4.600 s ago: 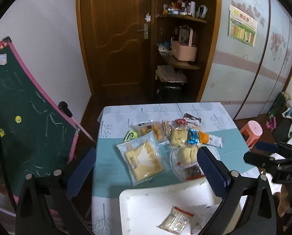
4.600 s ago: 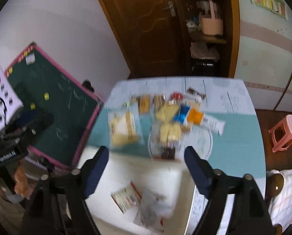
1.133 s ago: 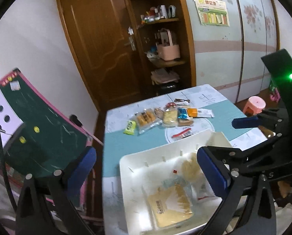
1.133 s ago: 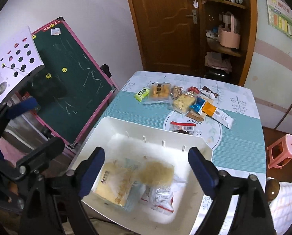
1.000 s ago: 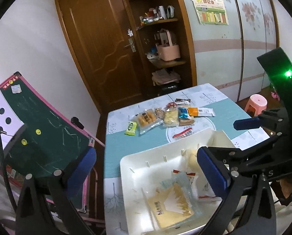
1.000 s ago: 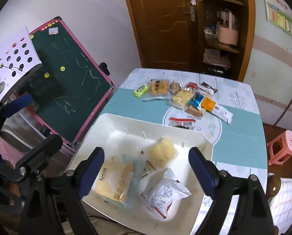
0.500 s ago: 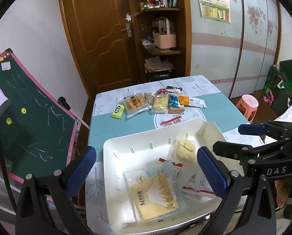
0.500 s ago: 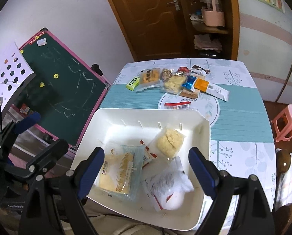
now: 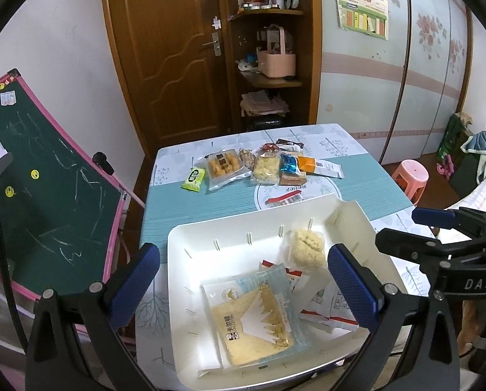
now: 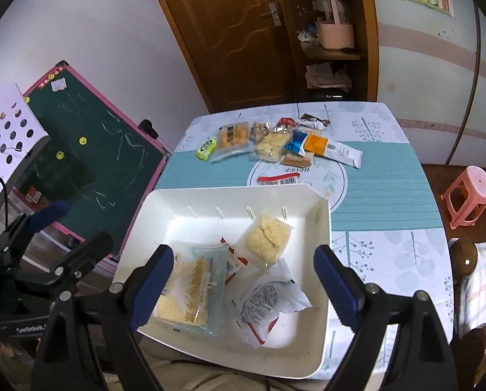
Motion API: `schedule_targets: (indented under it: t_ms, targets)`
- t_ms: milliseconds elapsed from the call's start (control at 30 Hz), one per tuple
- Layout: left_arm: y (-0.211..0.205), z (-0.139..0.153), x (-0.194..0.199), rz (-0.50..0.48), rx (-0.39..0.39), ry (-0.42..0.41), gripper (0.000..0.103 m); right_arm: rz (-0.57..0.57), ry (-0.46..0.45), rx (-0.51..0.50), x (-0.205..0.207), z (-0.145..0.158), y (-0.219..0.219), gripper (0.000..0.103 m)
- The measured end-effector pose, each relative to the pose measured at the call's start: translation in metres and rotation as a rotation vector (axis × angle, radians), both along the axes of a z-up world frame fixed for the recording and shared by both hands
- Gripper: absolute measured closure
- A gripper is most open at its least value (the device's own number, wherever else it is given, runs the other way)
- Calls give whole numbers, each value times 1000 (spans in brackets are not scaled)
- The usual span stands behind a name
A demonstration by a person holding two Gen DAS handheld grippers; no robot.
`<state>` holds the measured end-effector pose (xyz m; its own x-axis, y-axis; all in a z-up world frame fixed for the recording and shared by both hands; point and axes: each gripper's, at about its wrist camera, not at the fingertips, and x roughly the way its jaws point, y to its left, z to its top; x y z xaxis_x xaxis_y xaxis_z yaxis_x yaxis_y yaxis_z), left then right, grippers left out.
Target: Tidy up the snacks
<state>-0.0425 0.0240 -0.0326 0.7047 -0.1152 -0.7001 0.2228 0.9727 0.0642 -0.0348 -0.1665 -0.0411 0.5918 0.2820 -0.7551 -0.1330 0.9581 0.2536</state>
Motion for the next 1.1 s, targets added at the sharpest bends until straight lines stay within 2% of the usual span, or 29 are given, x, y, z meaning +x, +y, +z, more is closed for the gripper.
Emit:
schedule_targets:
  t_ms: [467, 800, 900, 1100]
  targets:
    - [-3, -3, 22, -3, -57, 46, 1, 27, -17, 6, 0, 1, -1, 14]
    - [-17, 2, 34, -7, -31, 41, 1, 49, -70, -109, 8, 12, 1, 14]
    - [-22, 9, 42, -11, -14, 23, 1, 37, -110, -146, 14, 23, -4, 14]
    - [-37, 36, 63, -24, 23, -47, 1, -26, -230, -178, 37, 66, -36, 15]
